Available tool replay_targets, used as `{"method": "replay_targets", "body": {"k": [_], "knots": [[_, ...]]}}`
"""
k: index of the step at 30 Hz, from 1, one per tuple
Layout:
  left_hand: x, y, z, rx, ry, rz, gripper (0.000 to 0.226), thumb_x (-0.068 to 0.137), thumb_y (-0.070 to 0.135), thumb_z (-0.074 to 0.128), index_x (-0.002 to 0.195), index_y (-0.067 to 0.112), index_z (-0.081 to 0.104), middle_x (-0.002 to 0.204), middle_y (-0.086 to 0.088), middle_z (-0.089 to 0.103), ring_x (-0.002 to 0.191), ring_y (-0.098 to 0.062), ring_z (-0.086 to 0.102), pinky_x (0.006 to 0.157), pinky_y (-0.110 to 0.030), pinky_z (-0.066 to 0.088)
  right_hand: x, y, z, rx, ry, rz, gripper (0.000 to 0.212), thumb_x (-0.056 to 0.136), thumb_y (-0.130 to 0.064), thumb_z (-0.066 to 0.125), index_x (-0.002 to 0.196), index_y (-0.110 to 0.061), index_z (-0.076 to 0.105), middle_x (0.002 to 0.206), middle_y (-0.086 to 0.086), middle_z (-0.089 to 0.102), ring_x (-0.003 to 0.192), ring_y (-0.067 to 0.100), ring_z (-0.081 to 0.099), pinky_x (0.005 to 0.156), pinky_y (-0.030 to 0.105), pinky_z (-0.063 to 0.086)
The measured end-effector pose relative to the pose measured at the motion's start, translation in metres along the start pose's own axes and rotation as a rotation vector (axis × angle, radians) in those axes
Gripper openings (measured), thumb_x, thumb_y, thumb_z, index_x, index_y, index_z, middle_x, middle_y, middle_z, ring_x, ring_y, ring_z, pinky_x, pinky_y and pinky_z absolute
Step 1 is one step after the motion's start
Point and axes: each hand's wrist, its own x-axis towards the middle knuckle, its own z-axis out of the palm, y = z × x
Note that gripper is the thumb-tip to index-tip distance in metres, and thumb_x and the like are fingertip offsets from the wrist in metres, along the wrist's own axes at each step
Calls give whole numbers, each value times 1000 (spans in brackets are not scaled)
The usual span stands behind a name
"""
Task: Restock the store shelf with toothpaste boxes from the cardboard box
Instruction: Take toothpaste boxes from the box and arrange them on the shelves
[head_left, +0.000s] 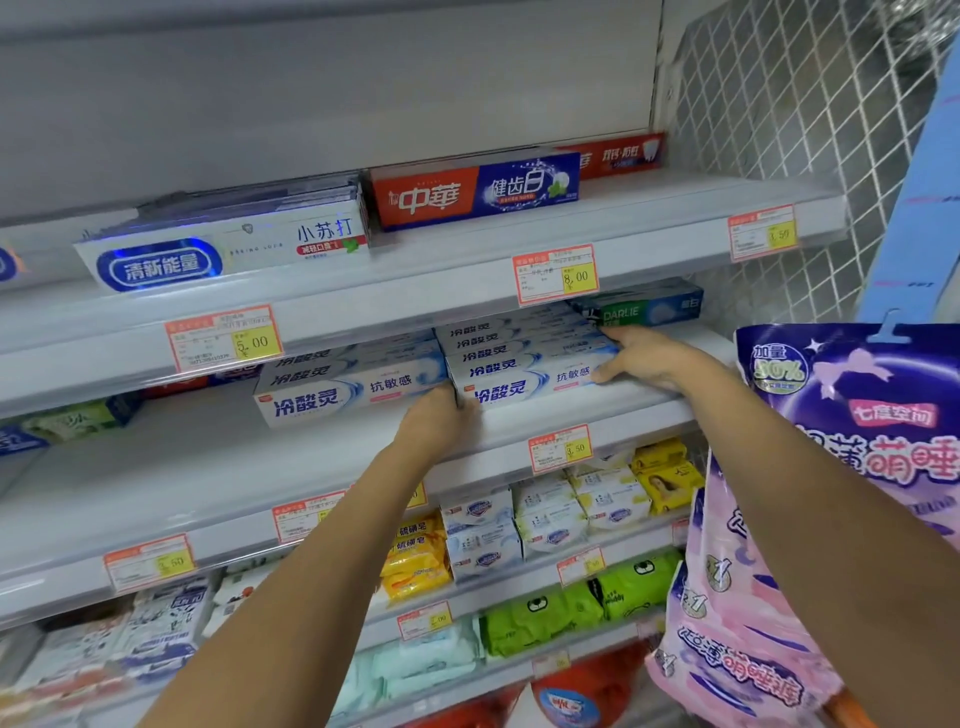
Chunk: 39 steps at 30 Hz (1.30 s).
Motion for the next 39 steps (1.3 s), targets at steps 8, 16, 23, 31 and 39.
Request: {"method": "replay_targets", "body": {"k": [8,16,23,31,39], "knots": [[3,-4,2,-8,55,0,25,98,17,38,103,-1,54,101,-21,63,97,-35,60,79,-34,44,-10,-11,7,-27,14,18,70,82,-3,67,144,-11,35,142,7,46,124,22,46,92,21,31],[-86,-32,-8,-279,475,286,30,96,23,53,124,13,59,124,-3,62,108,-11,58,89,-15,42,-77,-12,62,-27,510,-331,27,88,-24,64,111,-10,59,110,5,60,92,11,57,77,6,39],[-180,-134,55,-483,295,124,35,93,32,58,66,12,50,77,1,60,77,-5,55,58,-12,37,-131,21,210,-77,64,-319,50,85,-35,68,52,-16,35,47,-2,31,46,11,30,50,28,26],[-261,-298,152,-546,61,-454,23,82,19,72,70,19,52,76,5,60,73,-10,57,65,-23,39,-160,99,408,-285,-513,19,24,76,-12,72,97,-14,60,103,4,59,89,19,56,69,25,36],[-311,-422,266,-512,-137,-812,13,84,17,66,80,6,61,91,-6,65,87,-24,61,76,-31,46,-173,204,551,-398,-648,301,30,83,-4,60,113,-9,59,121,9,54,112,26,51,88,25,40]]}}
